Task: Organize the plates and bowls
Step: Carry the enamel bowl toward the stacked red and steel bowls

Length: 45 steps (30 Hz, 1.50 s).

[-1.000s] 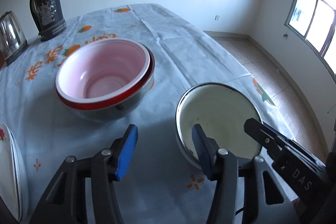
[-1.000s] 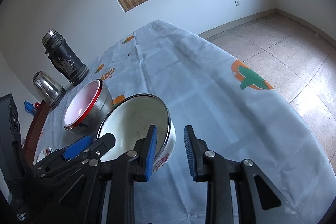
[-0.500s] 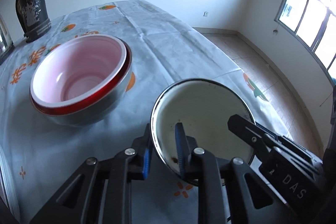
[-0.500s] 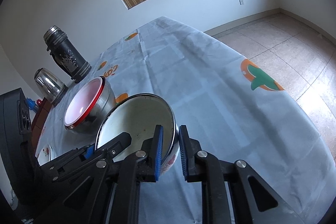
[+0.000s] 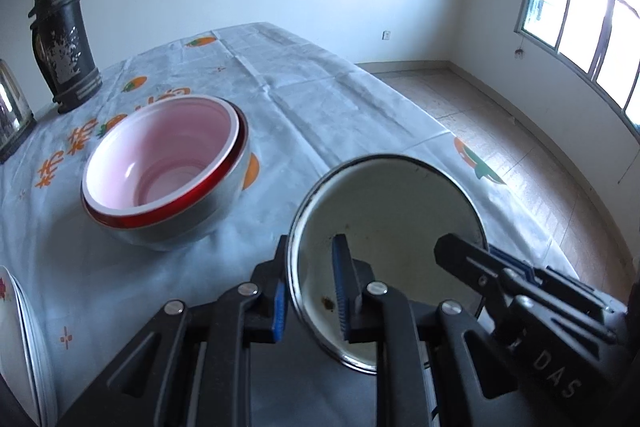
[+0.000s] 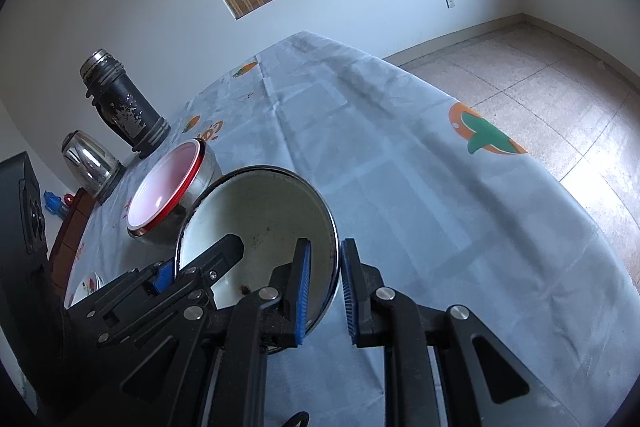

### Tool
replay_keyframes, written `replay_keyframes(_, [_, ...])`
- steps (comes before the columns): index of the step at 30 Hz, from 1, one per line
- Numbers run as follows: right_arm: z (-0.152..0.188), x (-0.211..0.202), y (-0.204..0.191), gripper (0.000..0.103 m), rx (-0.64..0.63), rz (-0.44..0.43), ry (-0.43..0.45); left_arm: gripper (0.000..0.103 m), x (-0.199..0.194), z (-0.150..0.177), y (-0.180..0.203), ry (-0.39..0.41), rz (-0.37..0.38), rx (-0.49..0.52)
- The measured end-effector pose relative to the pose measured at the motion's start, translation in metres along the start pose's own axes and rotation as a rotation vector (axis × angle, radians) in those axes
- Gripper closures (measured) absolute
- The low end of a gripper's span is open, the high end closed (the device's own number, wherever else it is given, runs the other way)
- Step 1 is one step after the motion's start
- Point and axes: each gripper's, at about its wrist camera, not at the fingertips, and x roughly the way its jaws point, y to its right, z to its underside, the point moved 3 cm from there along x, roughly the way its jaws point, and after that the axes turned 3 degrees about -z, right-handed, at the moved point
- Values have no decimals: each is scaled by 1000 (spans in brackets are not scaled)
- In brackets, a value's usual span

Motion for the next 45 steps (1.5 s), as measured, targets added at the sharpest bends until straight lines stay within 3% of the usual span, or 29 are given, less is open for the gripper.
replay_keyframes(7, [16,-13,-3,86,-11,-15,-23,86,-18,14,3,20,-12,45])
replay_keyframes(14, [39,-28,-19,86,-22,-58,-48,86,-38,36,-15,8,-13,2])
replay_keyframes(22, [65,-45,-53,86,-75,-117,-66,86,-75,49,-40,37,-65,-41])
replay_keyframes(35, [79,-69,-85,86,-108,-137,-45,86,-120,61,-59,103,-70,-72])
replay_keyframes(45, [82,-77,-95,86,-125,-139,-31,86,-129,63,-66,121,-68,-85])
